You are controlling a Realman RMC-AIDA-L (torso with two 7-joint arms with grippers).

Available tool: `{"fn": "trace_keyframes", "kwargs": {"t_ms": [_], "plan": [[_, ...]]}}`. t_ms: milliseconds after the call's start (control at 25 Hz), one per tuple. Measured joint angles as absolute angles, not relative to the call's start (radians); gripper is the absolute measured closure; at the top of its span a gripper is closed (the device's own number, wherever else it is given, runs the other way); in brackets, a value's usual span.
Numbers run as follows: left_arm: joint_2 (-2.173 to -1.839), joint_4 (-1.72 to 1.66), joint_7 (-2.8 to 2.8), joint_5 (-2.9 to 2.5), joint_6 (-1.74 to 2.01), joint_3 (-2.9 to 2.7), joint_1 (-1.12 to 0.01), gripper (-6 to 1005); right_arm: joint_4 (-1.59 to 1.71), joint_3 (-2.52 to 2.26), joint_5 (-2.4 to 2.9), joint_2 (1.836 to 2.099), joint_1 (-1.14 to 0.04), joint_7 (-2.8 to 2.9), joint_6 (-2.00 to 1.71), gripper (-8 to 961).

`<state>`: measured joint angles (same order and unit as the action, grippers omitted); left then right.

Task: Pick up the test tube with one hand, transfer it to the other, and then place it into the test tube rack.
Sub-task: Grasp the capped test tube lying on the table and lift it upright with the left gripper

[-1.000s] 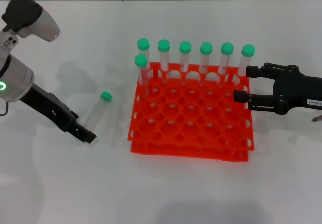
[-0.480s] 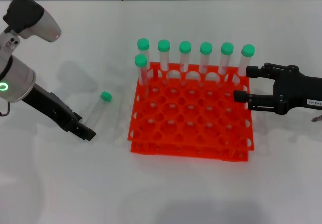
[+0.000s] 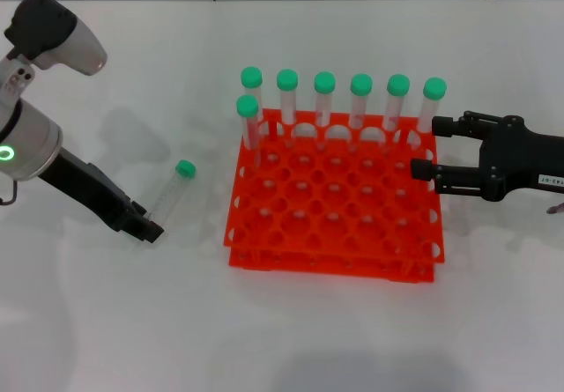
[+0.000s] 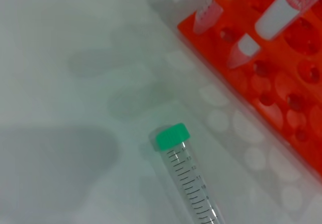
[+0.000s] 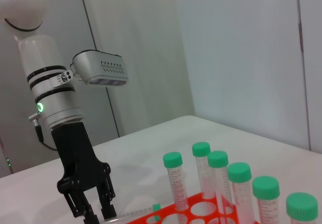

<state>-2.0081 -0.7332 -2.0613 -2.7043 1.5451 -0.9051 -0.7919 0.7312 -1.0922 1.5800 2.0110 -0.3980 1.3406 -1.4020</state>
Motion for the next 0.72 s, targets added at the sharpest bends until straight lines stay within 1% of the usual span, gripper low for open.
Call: {"fn": "trace_keyframes", "kwargs": {"t_ms": [40,240,720], "plan": [[-2.008,-0.733,-2.062,-2.704,1.544,-0.905,-0.791,371,0.731,-1.092,1.58,2.011,-0.398,1.341,-1.402,162],[-2.008,-0.733,-2.064,-2.704,1.54,-0.905,-0.79,542,0.732,-1.092,1.58,2.011,-0.396,1.34,-1.404,163],[-2.009,-0.731,-2.069,-2.704,1.534,-0.905,-0.79,608,0.734,-1.091,1.58,2.011,-0.393,1.339,-1.407,162]]}}
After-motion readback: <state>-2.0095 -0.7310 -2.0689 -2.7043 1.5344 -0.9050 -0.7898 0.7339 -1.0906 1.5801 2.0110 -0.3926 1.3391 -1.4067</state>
